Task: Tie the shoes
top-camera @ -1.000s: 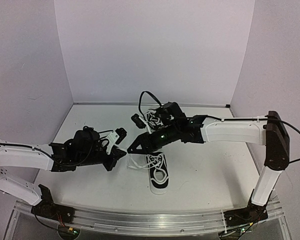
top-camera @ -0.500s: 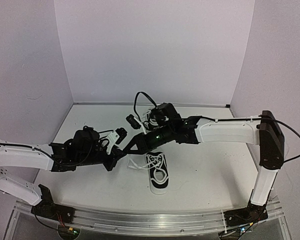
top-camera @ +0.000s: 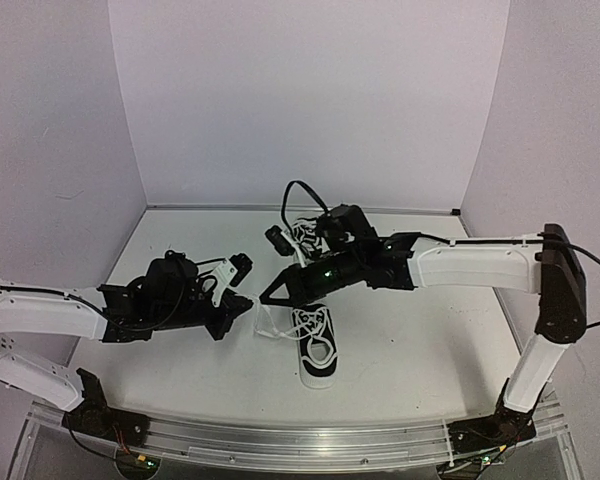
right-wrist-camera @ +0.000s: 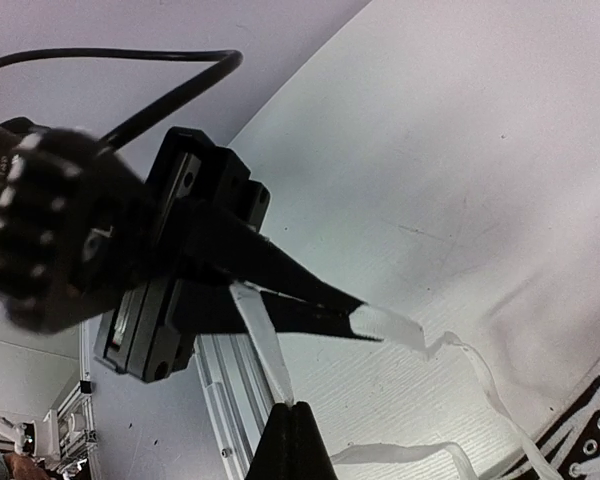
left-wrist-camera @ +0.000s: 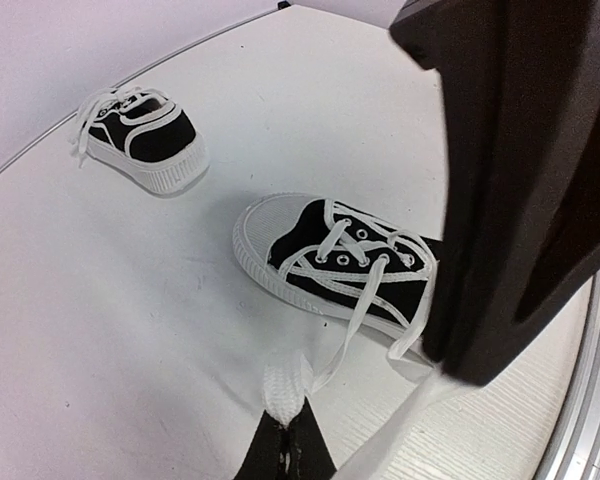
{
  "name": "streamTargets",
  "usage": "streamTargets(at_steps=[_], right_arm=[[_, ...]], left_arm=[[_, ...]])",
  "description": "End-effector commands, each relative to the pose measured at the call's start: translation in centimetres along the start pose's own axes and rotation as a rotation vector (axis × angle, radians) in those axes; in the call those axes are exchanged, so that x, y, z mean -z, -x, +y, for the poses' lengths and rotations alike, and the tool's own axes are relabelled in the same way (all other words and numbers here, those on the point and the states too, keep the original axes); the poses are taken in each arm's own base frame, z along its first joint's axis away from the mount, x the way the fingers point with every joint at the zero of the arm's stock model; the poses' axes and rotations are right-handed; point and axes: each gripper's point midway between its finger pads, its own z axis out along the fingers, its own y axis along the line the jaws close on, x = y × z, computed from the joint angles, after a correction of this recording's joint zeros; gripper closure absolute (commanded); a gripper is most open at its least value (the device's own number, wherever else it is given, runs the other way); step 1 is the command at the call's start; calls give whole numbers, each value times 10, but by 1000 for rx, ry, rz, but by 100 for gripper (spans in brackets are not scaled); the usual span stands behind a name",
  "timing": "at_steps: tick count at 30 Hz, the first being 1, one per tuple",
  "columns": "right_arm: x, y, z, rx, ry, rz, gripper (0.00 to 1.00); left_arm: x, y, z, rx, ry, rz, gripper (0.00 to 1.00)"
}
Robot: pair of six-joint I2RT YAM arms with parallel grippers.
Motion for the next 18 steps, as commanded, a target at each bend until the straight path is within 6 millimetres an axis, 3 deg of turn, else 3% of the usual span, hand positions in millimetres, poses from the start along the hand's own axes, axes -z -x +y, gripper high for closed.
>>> streamTargets(at_steps=[1, 4, 6, 10, 13, 15, 18], right_arm=[[43, 28, 4, 10, -46, -129, 100], [76, 36, -11, -24, -104, -198, 100], [106, 42, -34, -70, -171, -262, 100], [189, 57, -72, -138, -336, -448, 100], [233, 56, -89, -170, -464, -537, 100], [251, 49, -98, -193, -544, -566, 100], [254, 32, -109, -230, -592, -550, 100]], left_arm=[[4, 24, 4, 8, 6, -71, 100], [1, 19, 7, 9, 21, -49, 100], [1, 18, 14, 40, 53, -45, 100], [10, 28, 38, 94, 148, -83, 100], [20, 41, 51, 126, 192, -120, 100], [25, 48, 57, 131, 215, -128, 100], [28, 55, 58, 124, 212, -126, 100]])
